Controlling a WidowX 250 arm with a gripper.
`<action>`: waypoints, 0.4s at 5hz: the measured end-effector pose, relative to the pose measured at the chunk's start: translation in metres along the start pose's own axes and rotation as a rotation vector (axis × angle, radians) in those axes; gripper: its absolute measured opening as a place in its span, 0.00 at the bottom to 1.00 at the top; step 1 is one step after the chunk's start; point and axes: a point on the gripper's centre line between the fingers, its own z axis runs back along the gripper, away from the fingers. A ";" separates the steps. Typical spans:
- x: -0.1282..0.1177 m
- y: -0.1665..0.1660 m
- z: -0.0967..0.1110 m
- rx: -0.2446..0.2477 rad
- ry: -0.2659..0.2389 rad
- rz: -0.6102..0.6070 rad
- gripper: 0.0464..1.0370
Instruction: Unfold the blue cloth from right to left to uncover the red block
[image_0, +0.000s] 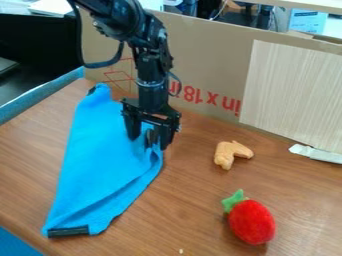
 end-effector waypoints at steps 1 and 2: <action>0.001 -0.002 -0.006 0.014 0.011 -0.001 0.76; -0.001 -0.001 -0.009 0.021 0.036 -0.006 0.47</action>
